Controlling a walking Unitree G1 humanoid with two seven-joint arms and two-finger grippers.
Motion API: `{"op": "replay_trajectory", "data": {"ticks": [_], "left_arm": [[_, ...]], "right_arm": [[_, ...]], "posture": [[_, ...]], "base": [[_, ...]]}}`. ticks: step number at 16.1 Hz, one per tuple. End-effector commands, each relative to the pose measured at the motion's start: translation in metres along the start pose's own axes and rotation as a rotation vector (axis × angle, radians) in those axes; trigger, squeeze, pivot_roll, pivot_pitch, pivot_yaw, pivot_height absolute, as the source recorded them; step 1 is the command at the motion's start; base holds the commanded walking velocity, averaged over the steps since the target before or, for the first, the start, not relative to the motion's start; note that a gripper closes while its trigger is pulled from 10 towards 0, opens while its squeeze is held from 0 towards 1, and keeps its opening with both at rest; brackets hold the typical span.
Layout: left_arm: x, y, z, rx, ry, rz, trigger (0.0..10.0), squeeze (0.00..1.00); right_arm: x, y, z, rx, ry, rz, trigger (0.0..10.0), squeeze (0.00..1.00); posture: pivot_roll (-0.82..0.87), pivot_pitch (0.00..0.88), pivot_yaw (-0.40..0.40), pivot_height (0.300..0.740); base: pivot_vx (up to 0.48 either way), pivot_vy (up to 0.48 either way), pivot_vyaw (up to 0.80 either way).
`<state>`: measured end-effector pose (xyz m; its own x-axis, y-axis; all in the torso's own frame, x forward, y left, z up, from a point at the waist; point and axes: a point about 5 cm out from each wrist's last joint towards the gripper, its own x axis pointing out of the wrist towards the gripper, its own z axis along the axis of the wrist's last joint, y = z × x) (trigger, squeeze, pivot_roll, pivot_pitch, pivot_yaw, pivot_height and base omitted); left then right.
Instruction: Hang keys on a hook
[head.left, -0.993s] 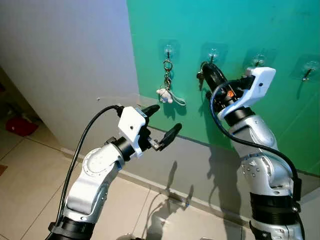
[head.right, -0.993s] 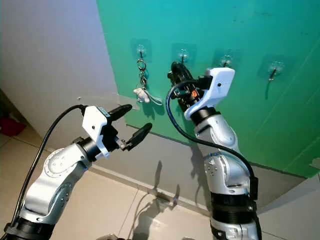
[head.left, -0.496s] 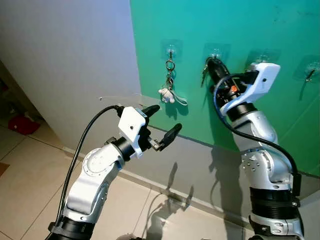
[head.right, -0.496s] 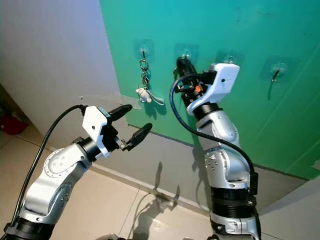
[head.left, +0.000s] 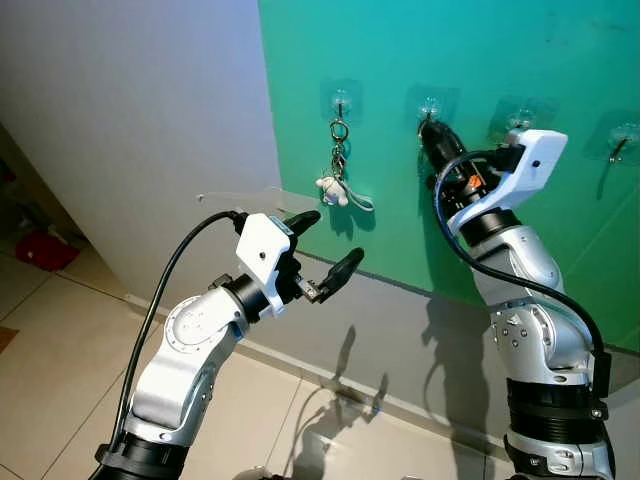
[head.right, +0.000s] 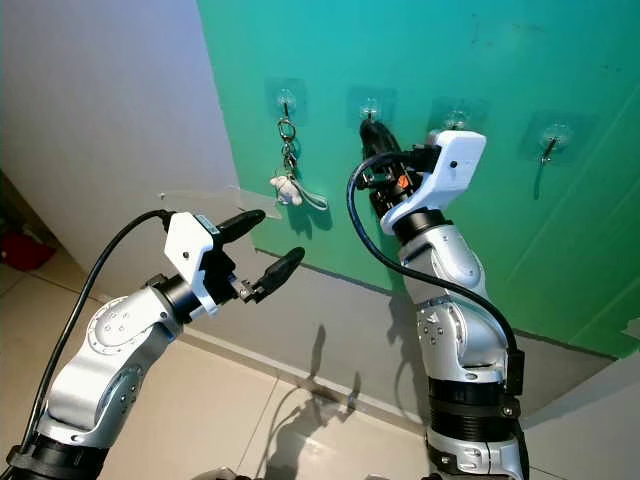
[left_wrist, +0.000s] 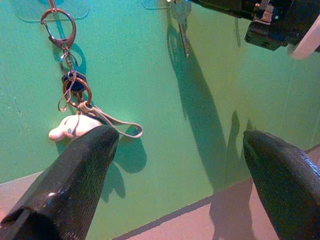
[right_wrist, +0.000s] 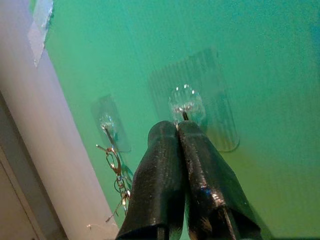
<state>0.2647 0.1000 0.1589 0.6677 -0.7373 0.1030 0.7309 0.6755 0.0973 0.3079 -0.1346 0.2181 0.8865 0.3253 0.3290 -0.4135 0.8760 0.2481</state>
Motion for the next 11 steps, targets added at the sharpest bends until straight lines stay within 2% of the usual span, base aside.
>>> {"op": "replay_trajectory", "data": {"ticks": [1,2,3,4,8,11], "left_arm": [[0.001,0.002,0.001,0.009,0.010,-0.002,10.0,0.00],[0.000,0.002,0.001,0.009,0.010,-0.001,10.0,0.00],[0.006,0.007,0.000,0.008,0.015,0.002,10.0,0.00],[0.006,0.008,-0.001,0.007,0.017,0.001,10.0,0.00],[-0.005,-0.003,0.000,0.011,0.010,-0.015,10.0,0.00],[-0.004,-0.002,-0.001,0.012,0.010,-0.020,10.0,0.00]], "right_arm": [[0.002,0.001,-0.002,-0.001,0.019,0.002,10.0,0.00],[0.003,0.000,-0.003,0.000,0.020,0.000,10.0,0.00],[0.010,-0.004,-0.004,0.002,0.026,-0.010,10.0,0.00],[0.008,-0.005,-0.005,0.002,0.022,-0.029,10.0,0.00],[-0.001,-0.008,-0.006,-0.006,0.030,-0.072,10.0,0.00],[-0.004,-0.010,-0.012,-0.019,0.063,-0.086,10.0,0.00]], "posture": [[-0.03,0.003,0.056,0.740],[-0.03,0.004,0.057,0.740],[-0.03,0.007,0.053,0.740],[-0.03,0.007,0.053,0.740],[-0.03,0.004,0.057,0.740],[-0.03,0.002,0.060,0.740]], "base": [[0.000,0.000,0.00],[0.000,0.000,0.00],[0.000,0.000,0.00],[0.000,0.000,0.00],[0.000,0.000,0.00],[0.000,0.000,0.00]]}}
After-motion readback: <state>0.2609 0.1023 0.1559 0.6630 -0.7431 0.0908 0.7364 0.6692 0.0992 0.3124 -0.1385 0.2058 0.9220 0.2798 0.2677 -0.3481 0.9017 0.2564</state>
